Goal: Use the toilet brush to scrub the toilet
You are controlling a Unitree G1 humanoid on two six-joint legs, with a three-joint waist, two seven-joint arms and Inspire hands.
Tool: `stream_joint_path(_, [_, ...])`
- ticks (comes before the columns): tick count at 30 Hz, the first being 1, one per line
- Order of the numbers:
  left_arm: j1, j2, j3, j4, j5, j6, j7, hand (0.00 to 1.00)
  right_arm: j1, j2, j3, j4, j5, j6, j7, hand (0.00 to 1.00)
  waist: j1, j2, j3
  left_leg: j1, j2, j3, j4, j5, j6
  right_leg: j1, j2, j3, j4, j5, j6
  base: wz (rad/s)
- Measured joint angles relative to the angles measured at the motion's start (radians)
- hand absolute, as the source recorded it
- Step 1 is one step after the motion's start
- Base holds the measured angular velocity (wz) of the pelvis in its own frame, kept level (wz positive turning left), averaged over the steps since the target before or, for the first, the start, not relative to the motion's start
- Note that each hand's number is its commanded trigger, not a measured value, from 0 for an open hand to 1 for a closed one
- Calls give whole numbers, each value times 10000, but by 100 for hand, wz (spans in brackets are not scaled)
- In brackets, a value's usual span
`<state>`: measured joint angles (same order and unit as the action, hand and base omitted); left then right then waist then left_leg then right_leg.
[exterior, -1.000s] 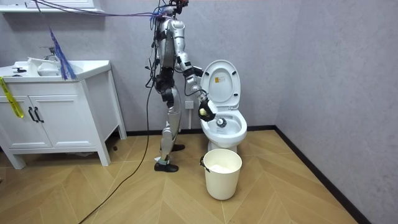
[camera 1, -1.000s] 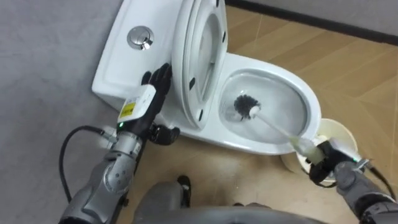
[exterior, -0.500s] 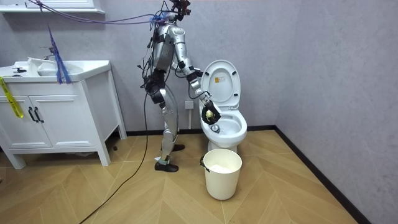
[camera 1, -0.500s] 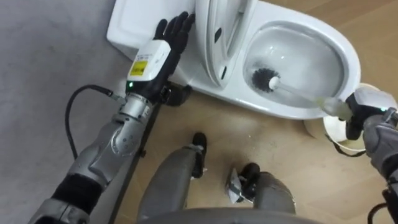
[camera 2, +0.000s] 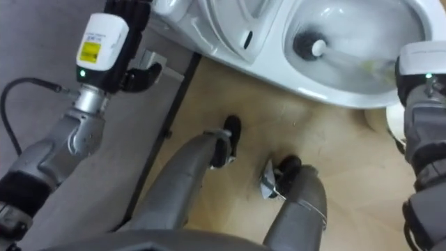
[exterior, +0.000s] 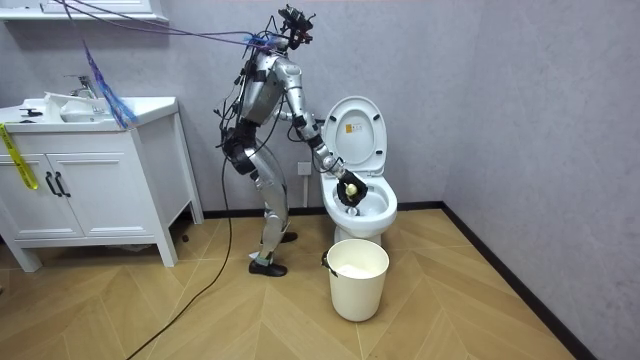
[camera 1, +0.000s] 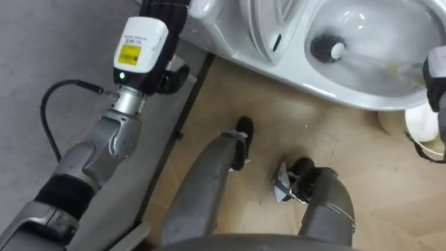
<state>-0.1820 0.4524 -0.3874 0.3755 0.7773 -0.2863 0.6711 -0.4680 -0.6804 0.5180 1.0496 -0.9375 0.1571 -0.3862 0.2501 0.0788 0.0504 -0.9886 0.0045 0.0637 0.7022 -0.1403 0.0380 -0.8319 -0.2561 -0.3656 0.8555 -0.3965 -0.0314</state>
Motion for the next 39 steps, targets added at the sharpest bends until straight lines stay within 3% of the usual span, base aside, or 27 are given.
stream_joint_path(3, [-29, 109, -9, 74, -32, 244, 434, 0, -35, 56, 214, -245, -53, 246, -78, 100, 55, 99, 8, -272, 203, -107, 330, -120, -111, -143, 173, -10, 60, -42, -79, -7])
stream_joint_path(8, [-202, 162, -217, 340, -375, 464, 1039, 0, -253, 68, 590, -306, 661, 520, -240, 100, 53, 343, 11, -594, 242, -153, 615, -221, -154, -415, 136, -60, 374, -185, -186, 1])
stream_joint_path(10, [-251, 369, -221, 339, -634, 490, 1263, 0, -284, 98, 609, -204, 1741, 498, -486, 100, 20, 342, 12, -784, 198, -119, 627, -218, -158, -668, 115, 1, 579, -275, -203, 6])
stream_joint_path(14, [-310, 581, -201, 332, -783, 1028, 1628, 0, -599, 115, 580, -4, 3588, 70, -1051, 100, -145, 269, 36, -1072, 193, 24, 830, -218, -157, -1068, -31, 158, 874, -363, -225, 2])
stream_joint_path(16, [-359, 743, -127, 232, -794, 1419, 1832, 0, -755, 135, 425, 4, 4653, -383, -1250, 100, -397, 48, 137, -1233, 137, 143, 952, -216, -152, -1383, -54, 410, 1193, -453, -210, 2])
stream_joint_path(19, [-423, 688, -119, 190, -787, 1891, 2039, 0, -913, 149, 117, 63, 5890, -819, -1364, 100, -648, -9, 138, -1474, 64, 158, 1120, -191, -108, -1669, -212, 483, 1439, -478, -205, 2])
stream_joint_path(23, [-431, 673, -118, 169, -742, 2286, 2170, 0, -1005, 315, -390, 325, 7352, -886, -1521, 100, -907, -46, 134, -1545, -46, 215, 1207, -138, -20, -1820, -354, 604, 1646, -505, -148, 3])
stream_joint_path(27, [-410, 609, -117, 202, -733, 2721, 2115, 0, -1010, 785, -482, 412, 7343, -687, -1467, 100, -1107, -44, 126, -1506, -27, 244, 1340, -121, 20, -1781, -378, 633, 1766, -468, -152, -3])
stream_joint_path(33, [-168, 415, -69, 147, -245, 3088, 1924, 0, -897, 1531, -870, 177, 5921, -227, -1193, 100, -951, 84, 43, -1297, 87, 172, 1171, -96, 39, -1514, -142, 555, 1523, -355, -162, -5])
stream_joint_path(35, [-50, 397, -69, 155, -43, 3098, 1785, 0, -624, 1586, -789, -108, 5068, -80, -1113, 100, -686, 142, 34, -1157, 154, 171, 1096, -100, 22, -1351, -84, 503, 1354, -279, -199, -11])
stream_joint_path(37, [236, 390, -73, 157, 18, 3142, 1716, 0, -398, 1541, -656, -310, 4127, 368, -1066, 100, -514, 431, -39, -1027, 195, 93, 1010, -110, 10, -1087, -21, 316, 1126, -236, -211, -2])
stream_joint_path(39, [518, 389, -76, 162, 5, 3190, 1716, 0, -131, 1342, -550, -637, 3557, 584, -948, 100, -371, 526, -61, -923, 206, 108, 911, -111, 7, -996, 9, 311, 1000, -217, -191, -2])
